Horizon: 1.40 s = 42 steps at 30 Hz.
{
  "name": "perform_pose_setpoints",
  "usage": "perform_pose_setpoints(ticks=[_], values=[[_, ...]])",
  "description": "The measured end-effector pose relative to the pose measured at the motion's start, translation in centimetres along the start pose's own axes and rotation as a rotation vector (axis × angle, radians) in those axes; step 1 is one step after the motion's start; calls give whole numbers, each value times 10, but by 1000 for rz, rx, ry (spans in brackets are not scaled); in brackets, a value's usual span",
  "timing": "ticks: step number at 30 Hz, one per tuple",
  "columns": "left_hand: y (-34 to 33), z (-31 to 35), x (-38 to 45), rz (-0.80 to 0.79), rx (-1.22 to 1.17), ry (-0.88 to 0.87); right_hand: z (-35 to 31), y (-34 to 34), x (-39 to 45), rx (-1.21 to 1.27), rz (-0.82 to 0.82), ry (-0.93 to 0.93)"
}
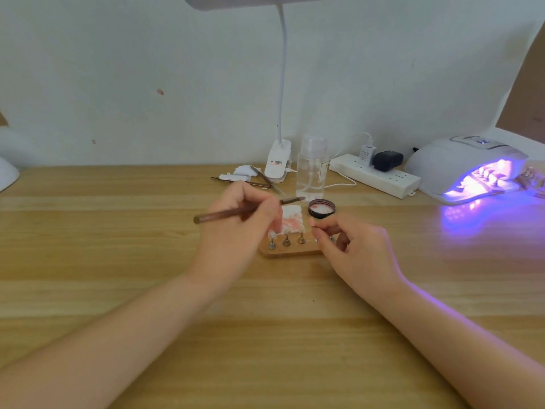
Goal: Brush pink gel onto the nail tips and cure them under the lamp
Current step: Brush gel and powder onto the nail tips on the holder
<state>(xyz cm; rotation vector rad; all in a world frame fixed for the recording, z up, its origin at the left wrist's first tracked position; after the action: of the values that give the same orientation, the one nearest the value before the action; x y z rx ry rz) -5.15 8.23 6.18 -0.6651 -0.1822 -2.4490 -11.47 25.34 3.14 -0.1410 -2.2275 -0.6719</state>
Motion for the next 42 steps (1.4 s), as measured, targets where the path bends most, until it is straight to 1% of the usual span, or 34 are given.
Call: perform_pose_setpoints(ticks=[2, 4, 8, 16, 22, 25, 28, 32, 36, 42], values=[[-4, 1, -12, -57, 72, -121, 0, 0, 1, -1, 3, -3], [-4, 0, -20, -71, 154, -209, 1, 0, 1, -7, 2, -9], [-7, 3, -28, -88, 216, -315, 3, 0, 0, -20, 8, -31], [-9, 6, -30, -90, 213, -389, 3, -1, 0, -20, 7, -30], [-9, 2, -30, -96, 250, -403, 0, 1, 1, -18, 11, -15], [-8, 6, -33, -118, 222, -436, 1, 1, 1, -20, 12, -18], [-6, 10, -35, -106, 188, -452, 2, 1, 1, -23, 14, -29], [-6, 9, -32, -63, 203, -416, 1, 0, 1, -32, 4, -18], [-10, 0, -31, -101, 226, -363, 1, 1, 1, -31, 14, -10], [-10, 5, -32, -121, 260, -422, 6, 0, 2, -35, 14, -40]])
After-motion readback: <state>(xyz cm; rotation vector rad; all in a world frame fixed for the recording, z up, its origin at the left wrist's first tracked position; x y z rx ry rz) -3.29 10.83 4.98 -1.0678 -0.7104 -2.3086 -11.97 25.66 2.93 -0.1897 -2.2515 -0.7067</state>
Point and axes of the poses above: each hand's wrist, its own x-axis towards the middle knuckle, its own y-axis out of the back of the hand, z = x × y, the point moved 8 cm from there along x, towards the middle knuckle, and after that the axes turned 13 degrees about z, right-handed, at the moved point
